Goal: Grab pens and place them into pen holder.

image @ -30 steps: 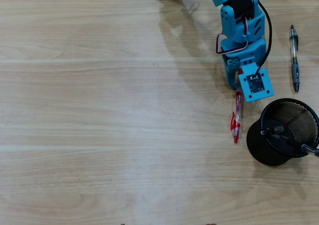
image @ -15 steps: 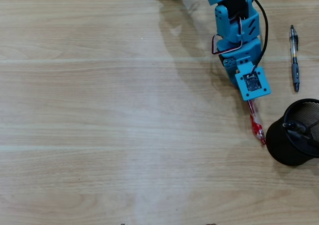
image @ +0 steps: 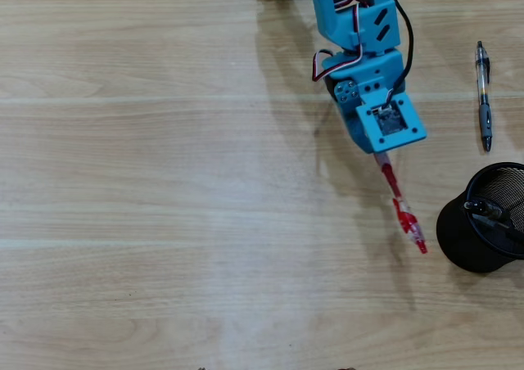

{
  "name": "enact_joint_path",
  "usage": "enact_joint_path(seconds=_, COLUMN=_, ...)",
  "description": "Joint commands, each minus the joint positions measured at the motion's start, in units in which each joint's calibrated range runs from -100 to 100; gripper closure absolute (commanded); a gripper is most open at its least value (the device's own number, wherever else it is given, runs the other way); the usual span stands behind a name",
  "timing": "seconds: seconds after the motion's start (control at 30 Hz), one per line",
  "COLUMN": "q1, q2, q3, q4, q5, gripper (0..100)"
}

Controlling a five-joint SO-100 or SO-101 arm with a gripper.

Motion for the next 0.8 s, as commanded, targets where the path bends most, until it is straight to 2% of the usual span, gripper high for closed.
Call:
enact_joint_path(seconds=0.0, q1=-1.18, q2=-4.10, q3=-8.19, q4=-10.76, q5=0.45, gripper=98)
enact_joint_path(seconds=0.13, q1=-4.40, q2=-0.55, q3=-10.18, q4=-31.65, q5=-0.17, gripper=98)
enact_joint_path(seconds=0.23, q1=-6.74, q2=5.54, q3=-12.18, q4=-49.27, q5=-4.36, gripper=98)
enact_joint_path(seconds=0.33, q1=-8.60, q2=13.48, q3=-15.53, q4=-60.87, q5=-8.64, gripper=98)
enact_joint_path(seconds=0.5, q1=-10.69, q2=25.15, q3=-21.41, q4=-65.51, q5=-12.93, gripper=98)
enact_joint_path(seconds=0.77, q1=-11.74, q2=35.63, q3=-25.94, q4=-65.68, q5=-13.30, gripper=98)
